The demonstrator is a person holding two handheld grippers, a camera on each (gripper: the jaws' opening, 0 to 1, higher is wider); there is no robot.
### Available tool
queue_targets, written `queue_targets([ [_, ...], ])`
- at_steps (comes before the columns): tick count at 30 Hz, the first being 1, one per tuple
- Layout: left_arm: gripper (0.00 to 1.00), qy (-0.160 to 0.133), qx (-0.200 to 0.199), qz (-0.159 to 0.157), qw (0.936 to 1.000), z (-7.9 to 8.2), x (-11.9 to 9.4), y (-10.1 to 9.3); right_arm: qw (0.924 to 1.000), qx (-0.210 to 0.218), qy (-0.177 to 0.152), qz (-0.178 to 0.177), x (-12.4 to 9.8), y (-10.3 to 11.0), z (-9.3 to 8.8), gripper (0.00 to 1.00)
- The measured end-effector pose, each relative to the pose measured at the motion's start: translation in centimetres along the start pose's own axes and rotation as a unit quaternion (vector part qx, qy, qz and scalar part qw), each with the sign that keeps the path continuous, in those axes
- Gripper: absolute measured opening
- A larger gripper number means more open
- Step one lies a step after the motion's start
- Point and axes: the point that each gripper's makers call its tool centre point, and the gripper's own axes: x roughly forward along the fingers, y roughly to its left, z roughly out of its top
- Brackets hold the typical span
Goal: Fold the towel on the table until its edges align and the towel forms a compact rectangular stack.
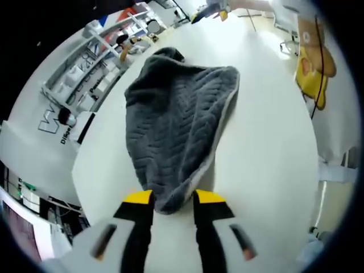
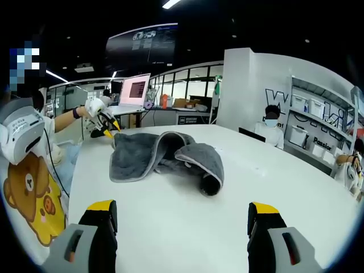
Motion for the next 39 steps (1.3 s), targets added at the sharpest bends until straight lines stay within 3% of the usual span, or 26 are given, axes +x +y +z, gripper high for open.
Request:
queue_targets([
  [12, 0.40, -0.038, -0.014, -0.005, 0.9992, 2.0, -0.9, -1.5, 1.0000, 0.001, -0.003, -0.001, -0.2, 0.2, 0.0, 1.00],
  [22, 0.53, -0.083, -0.050, -0.010, 0.9952, 3.3, -1.5, -2.4, 1.0000, -0.004, -0.004, -0.002, -0.4, 0.8, -0.1, 1.00],
  [39, 0.74, -0.139, -0.092, -0.007, 0.9860, 4.1, -2.0, -2.6, 1.0000, -0.002, 0.001, -0.003, -0.3, 0.7, -0.7, 1.00],
])
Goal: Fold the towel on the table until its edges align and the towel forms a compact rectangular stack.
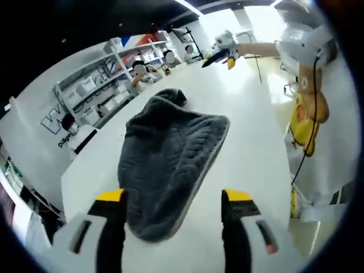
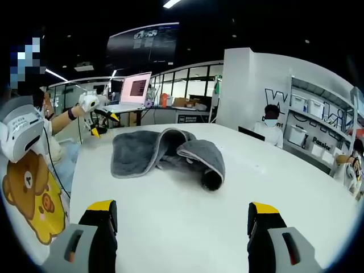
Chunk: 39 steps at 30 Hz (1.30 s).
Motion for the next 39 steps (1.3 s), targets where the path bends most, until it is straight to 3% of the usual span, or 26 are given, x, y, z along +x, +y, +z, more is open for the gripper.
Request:
queue_targets([
  [11, 0.85, -0.031, -0.019, -0.010, 0.9993, 0.9, -0.2, -0.7, 1.0000, 0.001, 0.002, 0.005, 0.3, 0.2, -0.2, 1.00],
  [16, 0.99, -0.036, -0.021, -0.009, 0.9991, 1.1, -0.1, -1.3, 1.0000, 0.002, 0.003, 0.004, 0.3, 0.1, -0.4, 1.00],
  [26, 0.99, -0.043, -0.025, -0.004, 0.9987, 1.3, -0.4, -1.7, 0.9999, -0.008, 0.008, 0.006, 0.3, 0.4, -0.4, 1.00],
  [33, 0.99, -0.064, -0.071, -0.011, 0.9954, 2.2, -0.4, -2.5, 0.9998, -0.013, 0.013, 0.008, 0.4, 0.6, -0.5, 1.00],
  [39, 0.99, -0.073, -0.128, 0.019, 0.9890, 2.4, -0.3, -1.7, 0.9997, -0.016, 0.015, 0.009, 0.6, 0.7, -0.6, 1.00],
])
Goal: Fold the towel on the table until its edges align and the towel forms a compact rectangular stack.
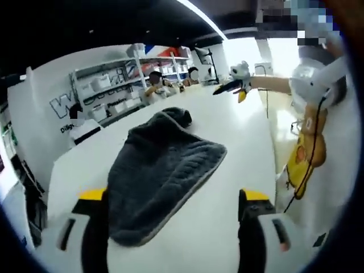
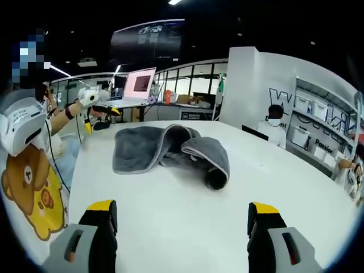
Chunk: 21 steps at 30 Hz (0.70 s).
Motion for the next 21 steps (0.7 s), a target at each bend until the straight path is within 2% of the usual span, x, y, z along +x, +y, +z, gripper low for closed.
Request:
queue_targets([
  [2, 0.99, -0.019, -0.037, 0.010, 0.9991, 0.6, 0.0, 0.0, 1.0000, -0.004, 0.004, -0.001, 0.1, 0.0, -0.2, 1.00],
  [6, 0.99, -0.055, -0.078, 0.020, 0.9952, 1.6, 0.0, 0.1, 0.9999, -0.014, 0.009, -0.003, 0.3, 0.0, -0.3, 1.00],
  [8, 0.99, -0.062, -0.107, 0.021, 0.9921, 1.7, 0.0, -0.1, 0.9998, -0.015, 0.009, -0.002, 0.4, 0.0, -0.3, 1.00],
  [11, 0.99, -0.065, -0.109, 0.021, 0.9916, 1.7, 0.2, -0.5, 0.9998, -0.017, 0.010, -0.001, 0.6, 0.1, -0.3, 1.00],
  [14, 0.99, -0.076, -0.121, 0.042, 0.9889, 1.7, 0.4, -0.2, 0.9998, -0.016, 0.009, 0.001, 0.7, 0.2, -0.3, 1.00],
  [19, 0.99, -0.091, -0.134, 0.045, 0.9858, 1.8, 0.3, -0.5, 0.9998, -0.018, 0.007, 0.004, 1.0, 0.4, -0.2, 1.00],
  [21, 0.99, -0.086, -0.130, 0.044, 0.9868, 1.7, 0.4, -0.8, 0.9996, -0.014, 0.024, 0.001, 1.3, 0.5, -0.9, 1.00],
])
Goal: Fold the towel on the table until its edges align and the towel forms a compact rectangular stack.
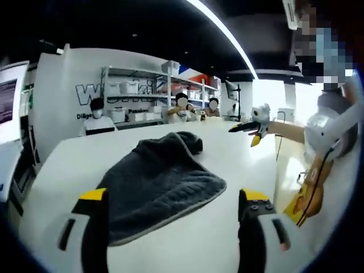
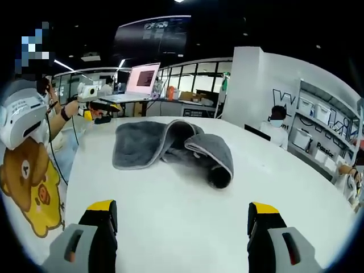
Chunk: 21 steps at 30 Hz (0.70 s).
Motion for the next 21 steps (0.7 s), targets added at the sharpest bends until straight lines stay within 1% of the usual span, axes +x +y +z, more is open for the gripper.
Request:
queue_targets([
  [5, 0.99, 0.021, -0.012, 0.008, 0.9997, -0.8, 0.1, 0.0, 1.0000, 0.003, 0.004, 0.006, 0.3, 0.4, -0.3, 1.00],
  [8, 0.99, 0.039, -0.009, 0.014, 0.9991, -1.1, 0.1, 0.0, 0.9999, 0.007, -0.003, 0.010, 0.5, 0.7, -0.1, 0.99],
  [10, 0.99, 0.045, -0.003, 0.012, 0.9989, -1.3, 0.2, -0.3, 0.9999, 0.007, -0.004, 0.013, 0.8, 0.6, -0.1, 0.99],
  [12, 0.99, 0.043, 0.000, 0.012, 0.9990, -1.2, 0.3, -0.4, 0.9999, 0.008, -0.001, 0.015, 1.3, 0.3, -0.3, 0.98],
  [15, 0.99, 0.036, -0.001, 0.006, 0.9993, -1.1, 0.5, -0.8, 0.9996, 0.021, 0.008, 0.018, 2.5, -0.8, -0.6, 0.97],
  [19, 0.99, 0.037, 0.001, -0.001, 0.9993, -1.2, 0.7, -1.1, 0.9993, 0.033, 0.007, 0.018, 3.9, -2.1, -0.6, 0.94],
  [21, 0.99, 0.039, 0.002, -0.003, 0.9992, -1.4, 0.7, -1.3, 0.9994, 0.031, 0.001, 0.017, 4.5, -2.7, -0.2, 0.88],
])
